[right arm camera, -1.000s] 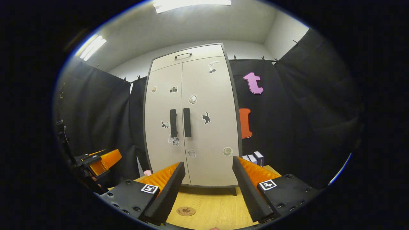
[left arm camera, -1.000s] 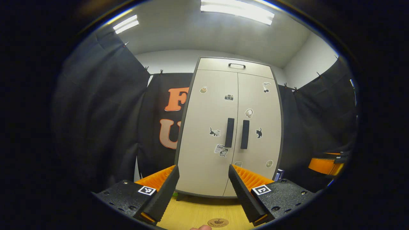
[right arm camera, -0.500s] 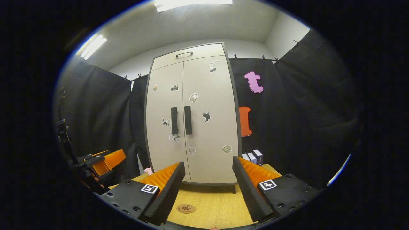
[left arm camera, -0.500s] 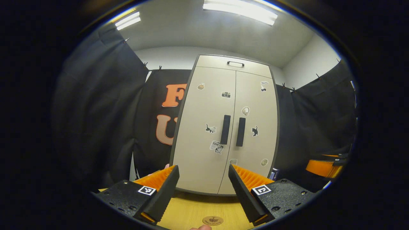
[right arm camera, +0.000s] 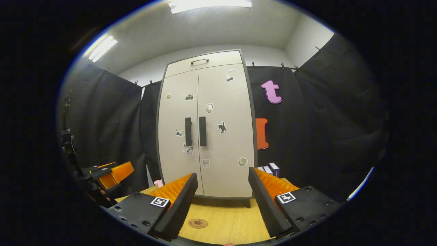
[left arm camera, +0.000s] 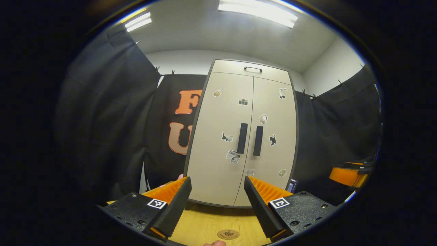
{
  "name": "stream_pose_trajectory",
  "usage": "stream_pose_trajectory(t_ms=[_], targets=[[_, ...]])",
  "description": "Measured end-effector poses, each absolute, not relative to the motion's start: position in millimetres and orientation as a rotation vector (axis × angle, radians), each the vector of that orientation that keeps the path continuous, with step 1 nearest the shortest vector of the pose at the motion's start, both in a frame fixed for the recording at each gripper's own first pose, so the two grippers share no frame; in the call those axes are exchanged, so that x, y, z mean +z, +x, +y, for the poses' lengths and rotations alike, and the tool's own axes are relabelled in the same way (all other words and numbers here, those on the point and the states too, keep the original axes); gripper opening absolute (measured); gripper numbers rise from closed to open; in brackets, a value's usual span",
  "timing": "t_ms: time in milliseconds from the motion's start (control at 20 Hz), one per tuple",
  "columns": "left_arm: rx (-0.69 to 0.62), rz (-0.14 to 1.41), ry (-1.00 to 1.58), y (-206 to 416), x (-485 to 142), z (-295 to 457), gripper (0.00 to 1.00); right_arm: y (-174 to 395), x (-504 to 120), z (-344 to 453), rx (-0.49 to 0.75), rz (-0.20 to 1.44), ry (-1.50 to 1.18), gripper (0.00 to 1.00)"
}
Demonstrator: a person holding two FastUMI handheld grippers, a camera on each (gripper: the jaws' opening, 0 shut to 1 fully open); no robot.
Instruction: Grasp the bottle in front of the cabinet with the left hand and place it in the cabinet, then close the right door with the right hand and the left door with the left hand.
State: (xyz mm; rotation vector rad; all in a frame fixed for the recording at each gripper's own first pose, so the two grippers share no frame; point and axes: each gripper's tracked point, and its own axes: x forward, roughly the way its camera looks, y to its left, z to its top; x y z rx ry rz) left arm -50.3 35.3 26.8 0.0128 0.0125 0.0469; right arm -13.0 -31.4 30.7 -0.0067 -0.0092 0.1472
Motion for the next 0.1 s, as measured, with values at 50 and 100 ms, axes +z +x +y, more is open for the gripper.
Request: stream_pose_trajectory(t_ms=[50, 100], targets=[[0.046, 0.013, 0.012, -51.4, 26.6, 35.0, 0.94, -15.0, 31.8, -31.6, 0.147, -0.012, -0.01, 0.98], [0.044, 0.012, 0.01, -52.6, 27.3, 34.7, 0.94, -16.3, 32.0, -31.8, 0.146, -0.014, -0.011, 0.98]])
